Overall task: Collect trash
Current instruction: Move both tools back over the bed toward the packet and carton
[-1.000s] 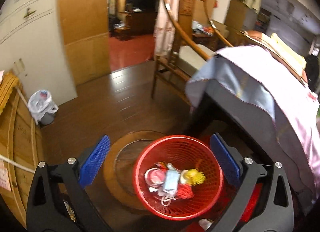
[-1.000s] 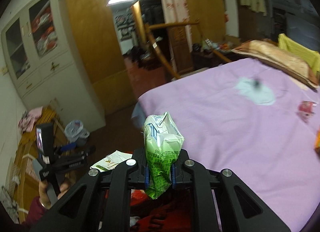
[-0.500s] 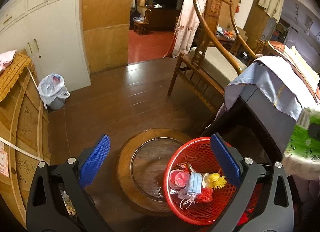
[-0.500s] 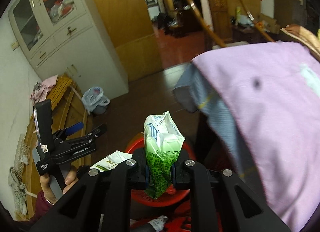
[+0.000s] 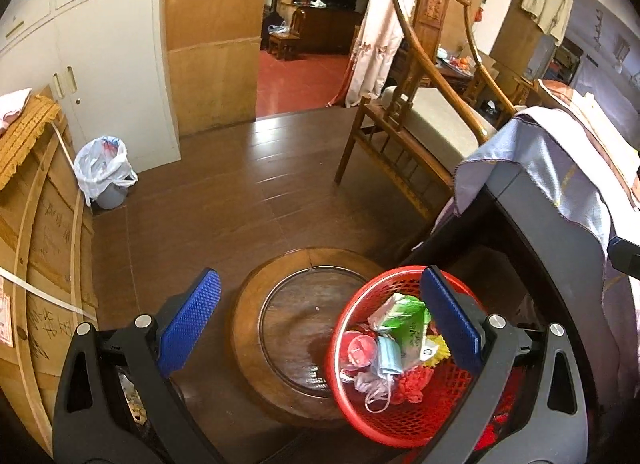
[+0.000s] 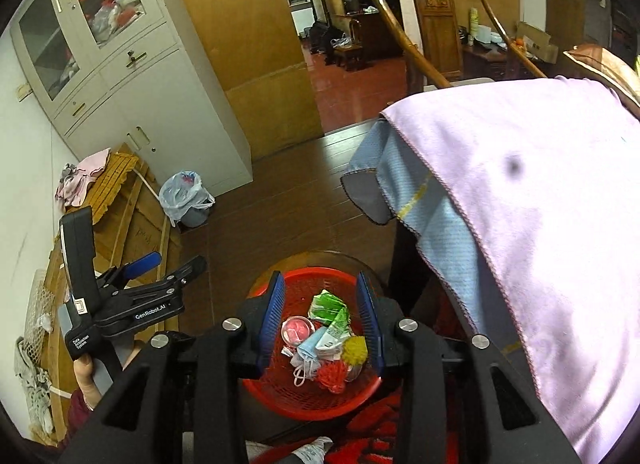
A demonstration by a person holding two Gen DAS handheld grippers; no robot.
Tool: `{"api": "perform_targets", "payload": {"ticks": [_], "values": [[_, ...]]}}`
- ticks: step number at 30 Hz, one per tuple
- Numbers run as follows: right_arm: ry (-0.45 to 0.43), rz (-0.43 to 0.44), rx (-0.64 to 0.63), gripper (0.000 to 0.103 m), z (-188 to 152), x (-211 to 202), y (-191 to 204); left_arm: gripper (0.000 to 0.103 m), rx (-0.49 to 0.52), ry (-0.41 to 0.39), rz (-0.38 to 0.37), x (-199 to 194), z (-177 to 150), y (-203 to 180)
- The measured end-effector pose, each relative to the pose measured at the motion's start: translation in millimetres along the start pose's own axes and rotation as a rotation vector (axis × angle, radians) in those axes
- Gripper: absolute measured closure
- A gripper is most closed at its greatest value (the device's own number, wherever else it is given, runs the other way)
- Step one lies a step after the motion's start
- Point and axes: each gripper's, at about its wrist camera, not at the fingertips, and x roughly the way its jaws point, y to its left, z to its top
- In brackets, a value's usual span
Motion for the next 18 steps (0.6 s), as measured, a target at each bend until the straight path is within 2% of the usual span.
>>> {"api": "perform_targets", "payload": {"ticks": [9, 18], "values": [[-0.064, -0.04, 0.015, 0.06, -15, -35, -16, 0.007, 0.081, -0.063, -0.027, -30, 4, -32], [-0.173, -0.079, 0.047, 0.046, -30, -86, -31, 0.007, 0.161, -0.121, -0.057, -65, 4, -74]]}}
